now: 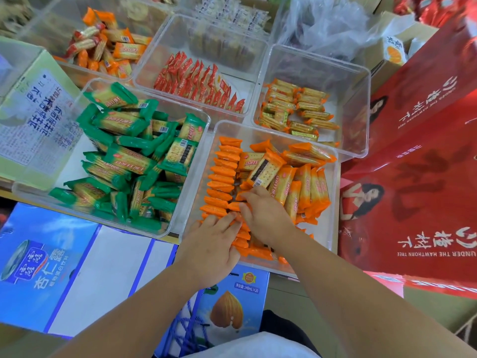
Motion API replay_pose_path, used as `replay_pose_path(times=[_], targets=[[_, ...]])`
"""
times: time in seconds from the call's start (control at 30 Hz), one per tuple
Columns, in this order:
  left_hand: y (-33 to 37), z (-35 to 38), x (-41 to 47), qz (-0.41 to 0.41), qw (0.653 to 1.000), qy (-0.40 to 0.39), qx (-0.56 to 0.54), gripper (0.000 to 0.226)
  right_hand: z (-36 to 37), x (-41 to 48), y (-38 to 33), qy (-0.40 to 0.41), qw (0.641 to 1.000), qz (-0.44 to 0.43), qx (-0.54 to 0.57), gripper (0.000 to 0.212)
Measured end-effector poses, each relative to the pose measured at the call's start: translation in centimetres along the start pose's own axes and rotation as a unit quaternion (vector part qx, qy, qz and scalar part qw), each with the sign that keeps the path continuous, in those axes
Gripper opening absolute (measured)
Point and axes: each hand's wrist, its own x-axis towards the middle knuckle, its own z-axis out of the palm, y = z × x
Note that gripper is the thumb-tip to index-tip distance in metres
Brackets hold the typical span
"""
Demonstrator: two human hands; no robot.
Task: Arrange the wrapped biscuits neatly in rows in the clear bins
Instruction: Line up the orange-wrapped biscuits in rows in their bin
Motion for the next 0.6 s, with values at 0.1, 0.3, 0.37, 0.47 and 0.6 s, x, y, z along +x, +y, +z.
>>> replay_pose_path(times=[0.1,0.3,0.37,0.47,0.6], targets=[[0.0,0.1,0.0,-0.004,1.000,0.004,-0.010,0.067,0.0,0.1,0.6,-0.021,0.998,-0.007,-0.059,0.032],[0.4,-0.5,0.0,-0.026,0.999,0.028,-0.025,0.068,-1.2,-0.1,2.6,-0.008,0.993,-0.053,-0.107,0.050],[0.6,-1.0,0.3,-0.026,0.999,0.044,-0.014,0.069,-1.8,0.2,3.0,0.008,0.987,-0.049,-0.153,0.060],[0.8,-1.4,1.2,-0.002,0.998,0.067,0.008,0.072,-1.9,0.8,2.9,0.026,0.972,-0.049,-0.227,0.072],[0.5,-0.5,2.4,0.004,1.000,0.018,0.009,0.081,-1.8,1.8,2.7,0.022,0.962,-0.033,-0.272,0.080]])
